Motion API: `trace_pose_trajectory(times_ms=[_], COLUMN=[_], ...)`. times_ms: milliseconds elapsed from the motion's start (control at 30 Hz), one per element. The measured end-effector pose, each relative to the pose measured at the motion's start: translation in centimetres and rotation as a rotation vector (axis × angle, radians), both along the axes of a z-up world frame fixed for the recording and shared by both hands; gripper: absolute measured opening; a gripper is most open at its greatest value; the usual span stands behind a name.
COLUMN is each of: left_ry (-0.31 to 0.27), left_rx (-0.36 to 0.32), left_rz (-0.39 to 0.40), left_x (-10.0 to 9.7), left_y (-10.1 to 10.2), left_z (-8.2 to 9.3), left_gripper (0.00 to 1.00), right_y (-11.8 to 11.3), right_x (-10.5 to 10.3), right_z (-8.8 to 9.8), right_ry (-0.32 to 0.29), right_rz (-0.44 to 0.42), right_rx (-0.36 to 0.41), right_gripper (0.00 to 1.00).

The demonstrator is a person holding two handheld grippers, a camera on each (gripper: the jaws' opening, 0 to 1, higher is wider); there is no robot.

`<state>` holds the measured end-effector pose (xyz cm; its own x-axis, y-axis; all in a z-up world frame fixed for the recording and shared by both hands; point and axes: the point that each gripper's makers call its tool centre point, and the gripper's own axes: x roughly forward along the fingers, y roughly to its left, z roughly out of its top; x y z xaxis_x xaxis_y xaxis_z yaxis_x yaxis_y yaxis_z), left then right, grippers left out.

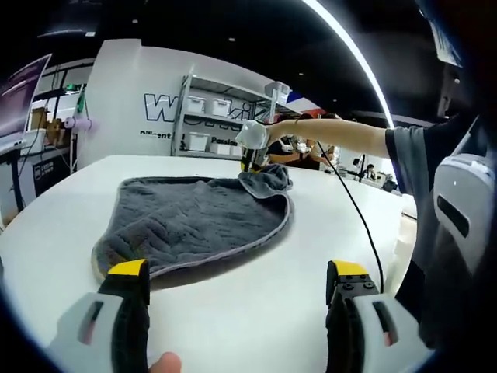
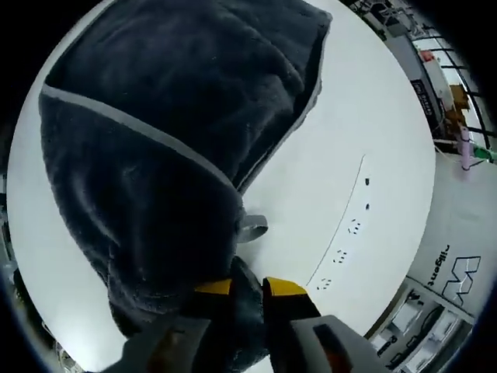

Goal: Fold the towel on the table until its edges align and the towel forms a compact rectangular stack.

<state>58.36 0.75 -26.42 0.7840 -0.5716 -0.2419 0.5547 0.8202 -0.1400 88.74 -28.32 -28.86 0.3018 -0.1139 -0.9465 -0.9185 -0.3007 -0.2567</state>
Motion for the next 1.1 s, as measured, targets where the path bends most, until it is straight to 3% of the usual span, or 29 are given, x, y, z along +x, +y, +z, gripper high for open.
trace_pose_trajectory(times_ms=[133,667,867,1100], left_ry=[0.001,-0.022,-0.046,-0.056], left_rx=[-0.002,-0.01,-0.012,-0.009], left_rz=[-0.007,-0.067,-0.089,-0.112], left_x=[-0.1,-1.1,-1.4,-2.0], left_y=[-0.1,-2.0,-2.6,-3.2], left_z=[0.0,0.7,1.6,2.0], left_gripper=[0.99,0.99,0.99,0.99], right_y=[-0.3,-3.1,-5.5,-8.2], right_x=[-0.8,-4.1,-7.3,-11.4], right_z=[0.9,9.0,11.8,13.0], right_ry=[0.01,-0.144,-0.192,-0.213], right_rz=[0.015,-0.002,-0.013,-0.022], right_rx=[0.002,0.156,0.191,0.234], right_gripper=[0.06,0.05,0.05,0.05])
